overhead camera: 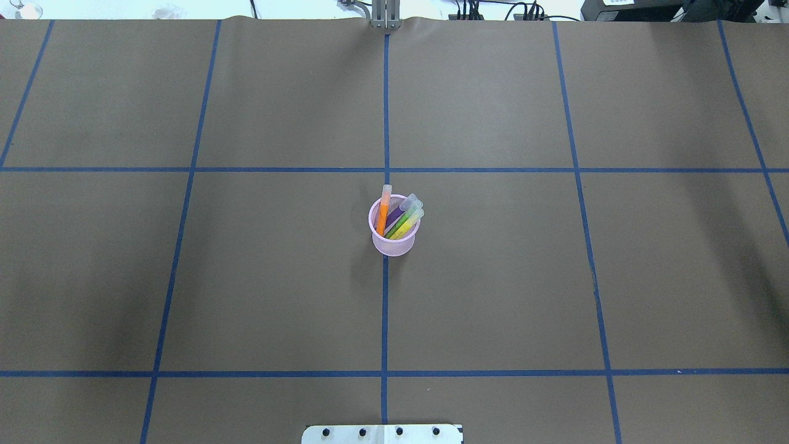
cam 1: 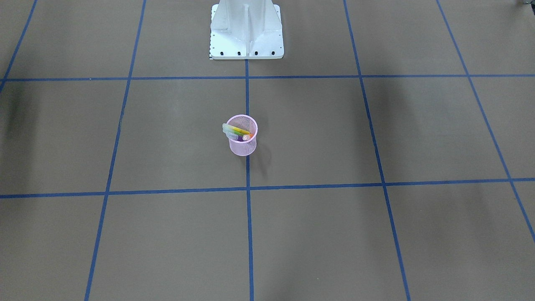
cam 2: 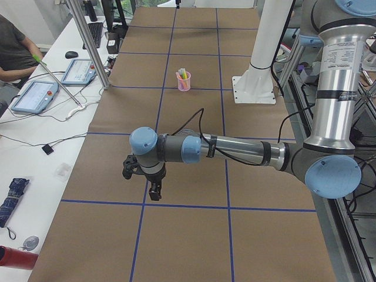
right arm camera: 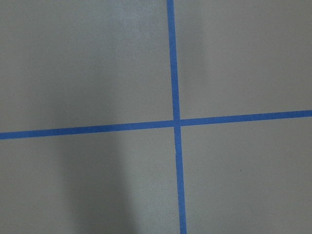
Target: Collect pens into pen holder
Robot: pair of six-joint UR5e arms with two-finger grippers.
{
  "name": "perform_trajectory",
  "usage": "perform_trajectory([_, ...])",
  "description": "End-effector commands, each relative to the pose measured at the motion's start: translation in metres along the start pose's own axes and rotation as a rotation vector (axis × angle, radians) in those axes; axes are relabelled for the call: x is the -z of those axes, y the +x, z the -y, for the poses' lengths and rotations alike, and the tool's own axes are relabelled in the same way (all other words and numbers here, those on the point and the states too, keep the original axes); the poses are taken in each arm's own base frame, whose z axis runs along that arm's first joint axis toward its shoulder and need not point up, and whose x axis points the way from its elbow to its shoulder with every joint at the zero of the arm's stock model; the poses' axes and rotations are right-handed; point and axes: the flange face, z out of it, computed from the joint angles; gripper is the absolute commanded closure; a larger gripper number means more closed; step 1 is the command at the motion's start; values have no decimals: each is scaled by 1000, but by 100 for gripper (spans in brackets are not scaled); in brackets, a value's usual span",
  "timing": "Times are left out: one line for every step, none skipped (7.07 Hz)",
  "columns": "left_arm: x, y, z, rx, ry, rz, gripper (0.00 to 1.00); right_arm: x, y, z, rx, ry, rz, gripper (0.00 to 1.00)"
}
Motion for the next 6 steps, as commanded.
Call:
perform_trajectory([-2, -5, -7, -17, 13, 32, 0, -14, -7, -4, 10, -28, -33, 0])
perform_trajectory([5, 1, -6, -25, 25, 48, 0, -17, -13, -4, 24, -33, -43, 0])
perform_trajectory([8, 4, -6, -28, 29, 39, 0, -12, -16, -11, 30, -27, -37, 0])
perform_trajectory([12, 7, -6, -32, 36, 38, 0, -4, -18, -33, 44, -10, -34, 0])
perform_trajectory([13, 8, -15, -32, 36, 38, 0, -4, -18, -35, 46, -9, -38, 0])
perform_trajectory([11, 7, -22, -26, 31, 24, 0, -5, -17, -35, 45, -10, -40, 0])
